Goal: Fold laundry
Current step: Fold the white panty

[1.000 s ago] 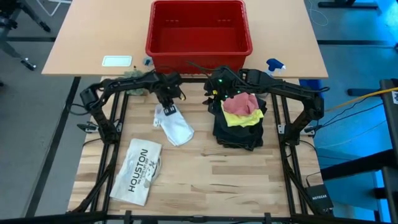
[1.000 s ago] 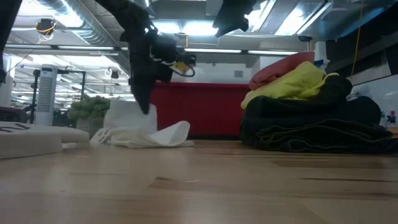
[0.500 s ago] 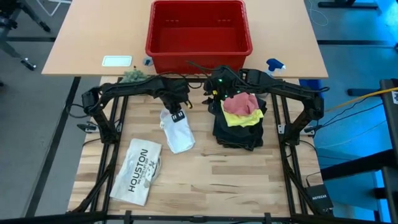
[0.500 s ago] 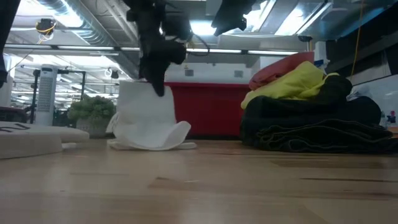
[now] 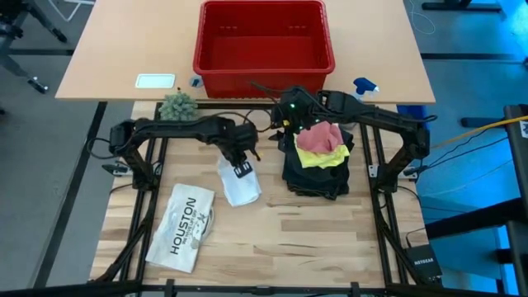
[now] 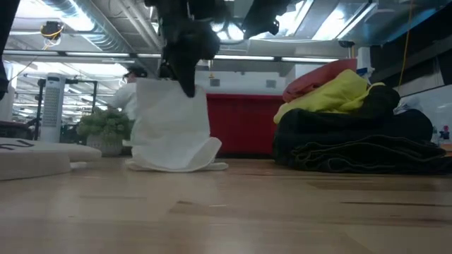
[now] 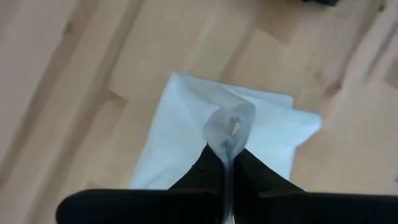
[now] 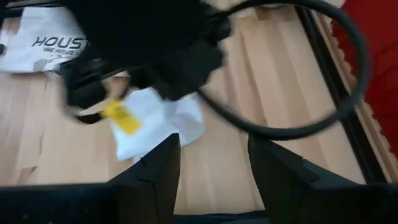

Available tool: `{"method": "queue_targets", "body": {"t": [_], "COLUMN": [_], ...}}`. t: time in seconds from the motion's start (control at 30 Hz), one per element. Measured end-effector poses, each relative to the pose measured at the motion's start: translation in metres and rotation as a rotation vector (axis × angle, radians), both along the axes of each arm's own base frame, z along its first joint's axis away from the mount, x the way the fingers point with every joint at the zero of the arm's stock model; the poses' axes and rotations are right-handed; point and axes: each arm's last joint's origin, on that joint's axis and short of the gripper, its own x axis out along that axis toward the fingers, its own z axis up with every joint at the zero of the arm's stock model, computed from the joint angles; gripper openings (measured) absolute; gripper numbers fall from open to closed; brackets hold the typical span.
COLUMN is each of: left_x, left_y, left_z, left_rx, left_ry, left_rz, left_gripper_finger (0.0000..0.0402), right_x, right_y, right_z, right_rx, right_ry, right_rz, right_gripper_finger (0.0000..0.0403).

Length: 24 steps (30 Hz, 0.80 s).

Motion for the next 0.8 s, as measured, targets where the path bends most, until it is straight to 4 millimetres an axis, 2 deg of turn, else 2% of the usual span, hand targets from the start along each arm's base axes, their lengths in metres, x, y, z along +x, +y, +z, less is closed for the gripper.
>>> {"method": "queue_targets", "body": {"t": [0.17, 0.43, 0.8], "left_x": [0.012, 0.029, 0.054], "left_y": [-0.020, -0.049, -0.087], "left_z": [-0.003, -0.033, -0.073], "left_rx": [-0.013, -0.117, -0.258], "left_ry": [-0.073, -0.075, -0.067], "left_rz": [0.004, -0.018, -0.096], "left_gripper_finger": [0.0000, 0.0000, 0.0000], "right_x": [-0.004, -0.010, -0.011], "right_y": [-0.014, -0.030, -0.033], "right_z": [0.000, 0.000, -0.001], "right_rx": [0.006, 0.032, 0.031], "right_ry": [-0.002, -0.004, -0.004], "right_rz": [-0.035, -0.037, -0.012], "right_gripper_finger": [0.0181, 0.0181, 0.0181]}}
